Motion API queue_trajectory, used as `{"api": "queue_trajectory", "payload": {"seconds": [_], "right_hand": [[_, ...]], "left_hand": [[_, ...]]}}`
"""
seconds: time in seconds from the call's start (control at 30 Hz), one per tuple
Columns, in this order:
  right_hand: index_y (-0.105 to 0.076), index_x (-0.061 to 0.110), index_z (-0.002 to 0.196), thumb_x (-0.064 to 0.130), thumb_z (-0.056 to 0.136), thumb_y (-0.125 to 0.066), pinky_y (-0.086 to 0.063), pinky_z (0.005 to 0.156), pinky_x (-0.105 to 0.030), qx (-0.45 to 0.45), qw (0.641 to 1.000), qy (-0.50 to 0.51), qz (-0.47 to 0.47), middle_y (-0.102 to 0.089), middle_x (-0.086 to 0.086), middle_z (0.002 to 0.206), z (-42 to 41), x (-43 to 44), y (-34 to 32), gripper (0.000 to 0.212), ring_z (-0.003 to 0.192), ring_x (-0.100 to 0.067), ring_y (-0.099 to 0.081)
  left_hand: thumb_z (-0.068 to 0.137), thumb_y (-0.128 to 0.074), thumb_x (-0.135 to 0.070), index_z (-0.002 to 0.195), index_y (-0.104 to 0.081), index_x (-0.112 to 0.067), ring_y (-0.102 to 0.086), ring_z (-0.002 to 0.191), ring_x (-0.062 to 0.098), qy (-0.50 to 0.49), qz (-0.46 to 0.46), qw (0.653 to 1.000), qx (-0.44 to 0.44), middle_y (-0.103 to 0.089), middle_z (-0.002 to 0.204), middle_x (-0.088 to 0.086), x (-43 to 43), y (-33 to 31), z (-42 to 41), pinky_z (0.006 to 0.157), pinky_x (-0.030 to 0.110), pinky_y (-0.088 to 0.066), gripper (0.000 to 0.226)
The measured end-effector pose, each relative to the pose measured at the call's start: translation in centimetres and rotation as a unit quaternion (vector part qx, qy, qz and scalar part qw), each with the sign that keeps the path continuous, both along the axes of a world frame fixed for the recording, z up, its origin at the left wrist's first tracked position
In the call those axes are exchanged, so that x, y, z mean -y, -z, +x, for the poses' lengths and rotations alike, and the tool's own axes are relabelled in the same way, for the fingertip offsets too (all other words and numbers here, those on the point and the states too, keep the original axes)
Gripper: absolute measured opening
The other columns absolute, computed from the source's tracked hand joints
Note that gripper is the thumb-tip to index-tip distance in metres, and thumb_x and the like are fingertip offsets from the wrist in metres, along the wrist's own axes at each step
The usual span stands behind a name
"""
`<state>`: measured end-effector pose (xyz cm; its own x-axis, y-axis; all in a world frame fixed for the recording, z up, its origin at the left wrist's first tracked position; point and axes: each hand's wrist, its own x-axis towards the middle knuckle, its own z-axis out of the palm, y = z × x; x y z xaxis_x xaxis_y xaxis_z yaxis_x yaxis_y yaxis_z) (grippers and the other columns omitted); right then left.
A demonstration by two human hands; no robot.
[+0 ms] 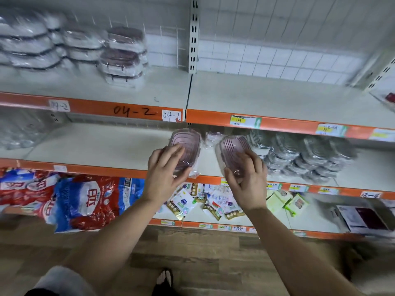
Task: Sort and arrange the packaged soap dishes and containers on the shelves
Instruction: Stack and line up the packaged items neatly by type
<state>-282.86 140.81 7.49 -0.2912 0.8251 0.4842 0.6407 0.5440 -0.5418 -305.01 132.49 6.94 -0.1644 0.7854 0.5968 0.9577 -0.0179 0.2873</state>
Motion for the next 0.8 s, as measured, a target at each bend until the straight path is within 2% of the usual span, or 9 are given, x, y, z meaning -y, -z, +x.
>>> {"api": "queue_trajectory", "payload": {"seconds": [0.23,0.43,0.6,0.73,0.8], "right_hand": [[-0.054,0.011,0.129,0.040,0.084,-0.061,-0.035,0.103,-0.037,-0.026,0.999,-0.026,0.029,-0.047,-0.012,0.135,-1.8,-3.0,-4.3,0.054,0.123,-0.029,-0.042],[-0.058,0.006,0.120,0.025,0.081,-0.076,-0.043,0.099,-0.042,0.001,0.999,-0.031,0.036,-0.048,-0.015,0.129,-5.7,-6.7,-6.4,0.047,0.120,-0.033,-0.047],[-0.059,0.006,0.118,0.024,0.081,-0.076,-0.043,0.096,-0.041,0.026,0.999,-0.020,0.033,-0.048,-0.016,0.126,-10.4,-9.2,-7.3,0.045,0.114,-0.035,-0.048],[-0.059,0.007,0.115,0.027,0.083,-0.073,-0.044,0.092,-0.040,0.050,0.999,-0.013,0.017,-0.047,-0.016,0.124,-14.0,-11.3,-7.6,0.040,0.113,-0.035,-0.045],[-0.059,0.007,0.113,0.028,0.084,-0.072,-0.044,0.091,-0.041,0.052,0.999,-0.003,0.011,-0.048,-0.016,0.121,-15.6,-12.4,-7.7,0.038,0.112,-0.036,-0.045]], "left_hand": [[0.092,-0.049,-0.047,0.129,-0.060,-0.004,-0.051,0.111,0.033,-0.036,0.040,0.998,-0.016,-0.057,0.134,0.009,-1.9,-5.0,-4.2,0.092,0.039,-0.041,0.058],[0.091,-0.046,-0.051,0.126,-0.062,-0.005,-0.052,0.109,0.037,-0.062,-0.002,0.998,-0.012,-0.059,0.130,0.011,-4.8,-7.7,-11.3,0.094,0.044,-0.043,0.060],[0.089,-0.043,-0.054,0.127,-0.062,-0.005,-0.052,0.109,0.037,-0.028,-0.050,0.998,0.014,-0.060,0.129,0.013,-7.7,-8.5,-16.4,0.098,0.043,-0.042,0.065],[0.089,-0.041,-0.054,0.129,-0.061,-0.007,-0.050,0.117,0.033,0.014,-0.078,0.997,0.027,-0.058,0.133,0.010,-10.0,-8.3,-19.5,0.105,0.040,-0.038,0.065],[0.092,-0.046,-0.050,0.130,-0.060,-0.007,-0.048,0.122,0.031,0.047,-0.097,0.994,0.026,-0.057,0.135,0.008,-11.4,-8.4,-21.1,0.108,0.042,-0.036,0.059]]}}
